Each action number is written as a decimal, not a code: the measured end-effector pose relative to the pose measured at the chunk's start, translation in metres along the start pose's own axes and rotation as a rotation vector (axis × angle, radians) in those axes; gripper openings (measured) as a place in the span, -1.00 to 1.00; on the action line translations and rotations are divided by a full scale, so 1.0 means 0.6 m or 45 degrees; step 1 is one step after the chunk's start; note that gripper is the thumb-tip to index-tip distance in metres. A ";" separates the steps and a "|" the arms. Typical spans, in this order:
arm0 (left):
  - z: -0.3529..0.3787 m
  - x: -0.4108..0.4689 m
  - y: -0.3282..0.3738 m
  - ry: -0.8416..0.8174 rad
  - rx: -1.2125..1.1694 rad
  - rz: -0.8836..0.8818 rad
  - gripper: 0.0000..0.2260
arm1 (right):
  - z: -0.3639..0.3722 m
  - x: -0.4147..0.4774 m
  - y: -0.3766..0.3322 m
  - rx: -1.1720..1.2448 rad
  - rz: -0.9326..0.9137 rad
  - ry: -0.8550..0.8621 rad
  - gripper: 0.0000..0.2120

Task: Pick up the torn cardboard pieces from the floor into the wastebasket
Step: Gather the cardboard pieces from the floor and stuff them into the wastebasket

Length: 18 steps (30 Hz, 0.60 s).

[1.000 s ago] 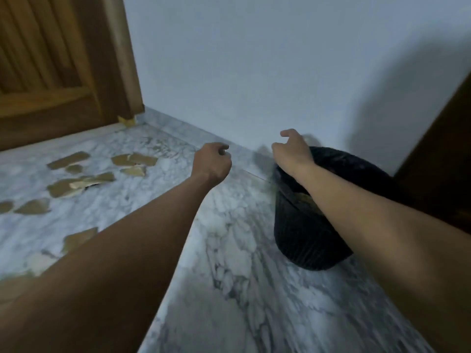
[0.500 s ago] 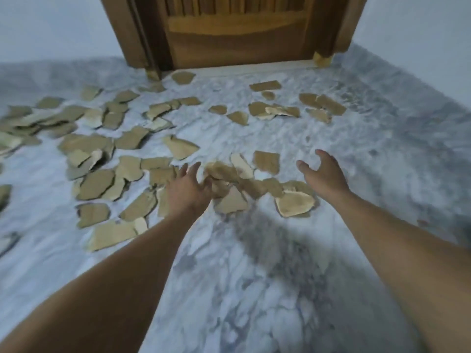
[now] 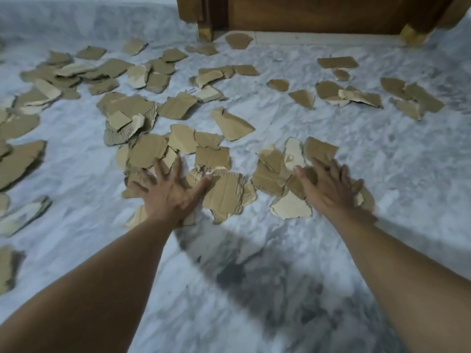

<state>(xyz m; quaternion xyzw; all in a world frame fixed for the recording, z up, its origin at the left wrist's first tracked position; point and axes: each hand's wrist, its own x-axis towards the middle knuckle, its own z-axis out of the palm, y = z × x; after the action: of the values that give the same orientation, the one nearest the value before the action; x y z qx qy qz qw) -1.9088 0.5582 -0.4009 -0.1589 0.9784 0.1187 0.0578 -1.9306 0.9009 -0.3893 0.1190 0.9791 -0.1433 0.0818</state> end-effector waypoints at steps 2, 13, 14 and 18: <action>0.007 -0.008 0.024 0.004 -0.073 0.062 -0.03 | 0.018 0.007 -0.041 0.035 -0.107 0.015 -0.25; -0.015 0.049 -0.024 0.080 -0.135 -0.024 0.05 | 0.027 0.015 -0.107 0.217 0.178 0.034 -0.06; -0.010 0.052 -0.023 0.042 -0.108 -0.001 0.05 | 0.035 0.011 -0.113 0.184 0.130 0.019 -0.05; 0.006 0.042 0.028 0.058 -0.320 0.071 0.00 | 0.064 -0.005 -0.204 0.432 -0.147 -0.079 -0.21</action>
<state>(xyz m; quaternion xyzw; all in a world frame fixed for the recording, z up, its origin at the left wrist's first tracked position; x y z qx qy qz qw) -1.9375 0.5669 -0.4043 -0.1402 0.9610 0.2382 0.0119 -1.9544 0.7750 -0.3931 0.0704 0.9430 -0.3146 0.0822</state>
